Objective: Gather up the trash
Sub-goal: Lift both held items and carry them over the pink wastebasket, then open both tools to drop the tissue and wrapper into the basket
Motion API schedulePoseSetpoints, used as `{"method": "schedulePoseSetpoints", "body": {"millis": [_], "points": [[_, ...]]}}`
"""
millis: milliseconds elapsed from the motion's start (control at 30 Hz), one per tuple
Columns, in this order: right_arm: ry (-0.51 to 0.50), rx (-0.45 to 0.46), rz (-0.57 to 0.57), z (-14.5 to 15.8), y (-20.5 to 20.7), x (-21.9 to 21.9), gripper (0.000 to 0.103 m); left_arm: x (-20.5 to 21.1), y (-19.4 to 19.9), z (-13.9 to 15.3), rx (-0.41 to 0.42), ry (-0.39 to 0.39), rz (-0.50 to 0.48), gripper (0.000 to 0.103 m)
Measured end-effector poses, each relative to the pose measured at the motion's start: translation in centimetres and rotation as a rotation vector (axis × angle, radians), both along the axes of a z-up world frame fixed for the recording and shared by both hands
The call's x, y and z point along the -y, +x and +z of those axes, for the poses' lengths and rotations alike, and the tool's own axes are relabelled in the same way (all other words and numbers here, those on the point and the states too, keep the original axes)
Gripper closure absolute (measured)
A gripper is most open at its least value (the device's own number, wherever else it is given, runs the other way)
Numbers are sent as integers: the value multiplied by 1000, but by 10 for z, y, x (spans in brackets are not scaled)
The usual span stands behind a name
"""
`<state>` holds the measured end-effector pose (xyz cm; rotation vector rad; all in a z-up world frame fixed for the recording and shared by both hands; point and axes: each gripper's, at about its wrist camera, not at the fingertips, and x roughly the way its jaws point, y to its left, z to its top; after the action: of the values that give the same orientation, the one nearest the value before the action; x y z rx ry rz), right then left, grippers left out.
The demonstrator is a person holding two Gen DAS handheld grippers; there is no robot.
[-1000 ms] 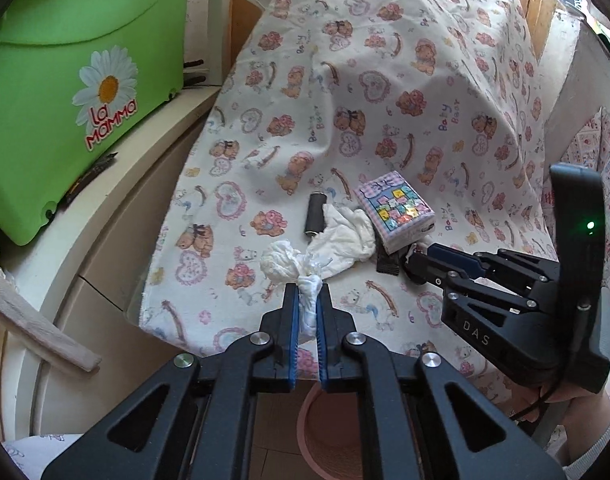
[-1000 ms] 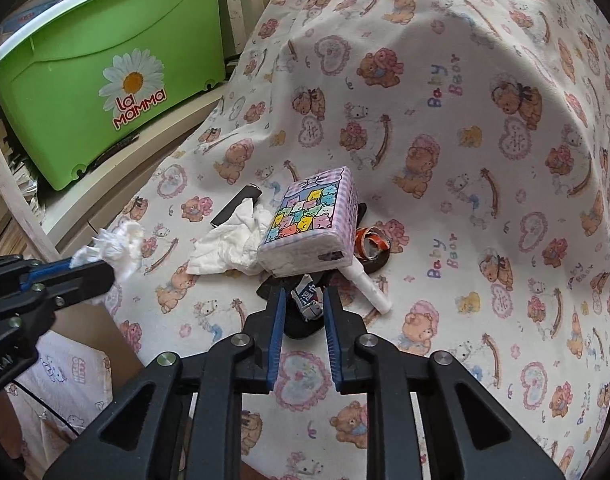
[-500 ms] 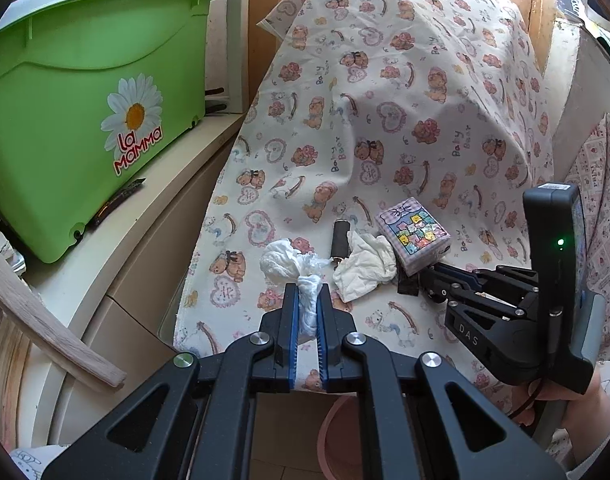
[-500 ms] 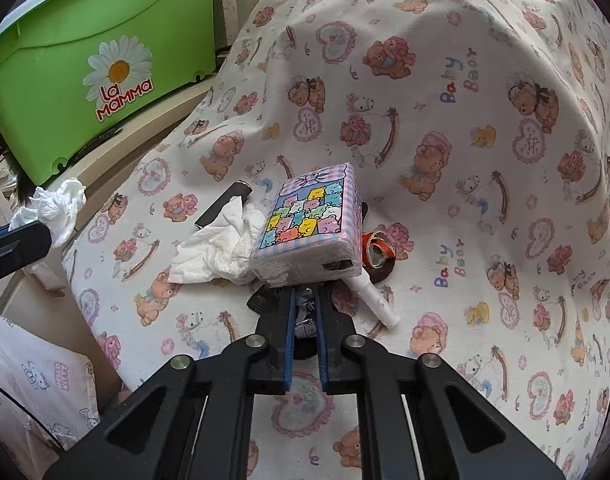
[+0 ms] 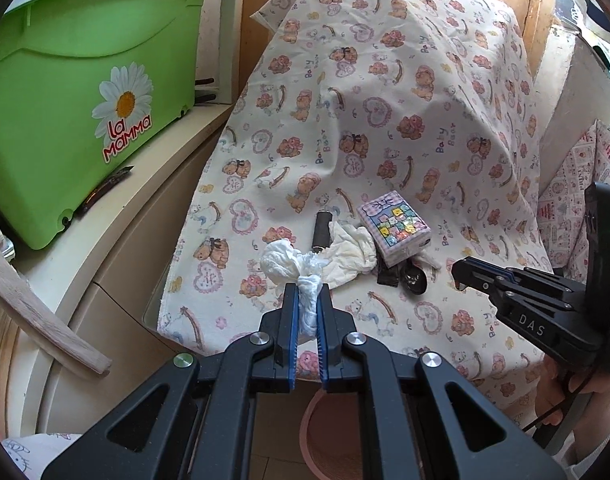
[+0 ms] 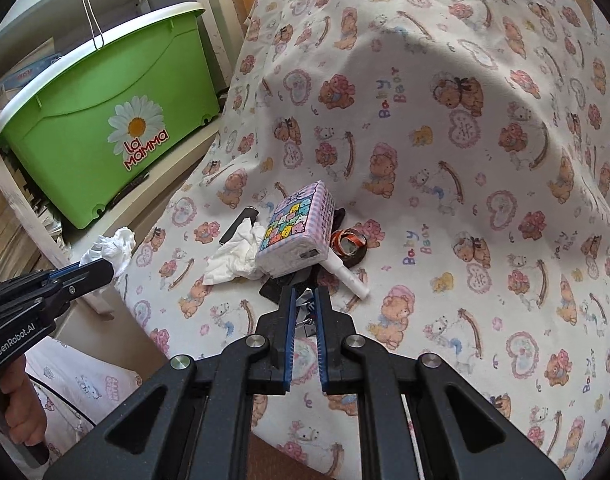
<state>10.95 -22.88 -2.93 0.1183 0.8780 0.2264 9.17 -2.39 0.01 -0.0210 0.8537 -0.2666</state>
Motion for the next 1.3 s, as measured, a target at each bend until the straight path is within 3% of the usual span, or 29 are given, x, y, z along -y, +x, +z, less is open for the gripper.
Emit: {"method": "schedulePoseSetpoints", "body": {"millis": [100, 267, 467, 700, 1000, 1167, 1300], "points": [[-8, 2, 4, 2, -8, 3, 93, 4, -8, -1, -10, -3, -28, 96], [119, -30, 29, 10, -25, 14, 93, 17, -21, -8, -84, 0, -107, 96], [193, -44, -21, 30, -47, 16, 93, 28, -36, -11, -97, 15, -135, 96], [87, -47, -10, 40, -88, -4, 92, 36, -46, -25, -183, -2, -180, 96], [54, -120, 39, 0, -114, -18, 92, 56, -47, -61, -309, 9, -220, 96], [22, -171, 54, -24, -121, -22, 92, 55, -37, -89, -374, -32, -178, 96], [-41, -231, 30, -53, -122, -25, 92, 59, -32, -108, -414, -8, -158, 96]]}}
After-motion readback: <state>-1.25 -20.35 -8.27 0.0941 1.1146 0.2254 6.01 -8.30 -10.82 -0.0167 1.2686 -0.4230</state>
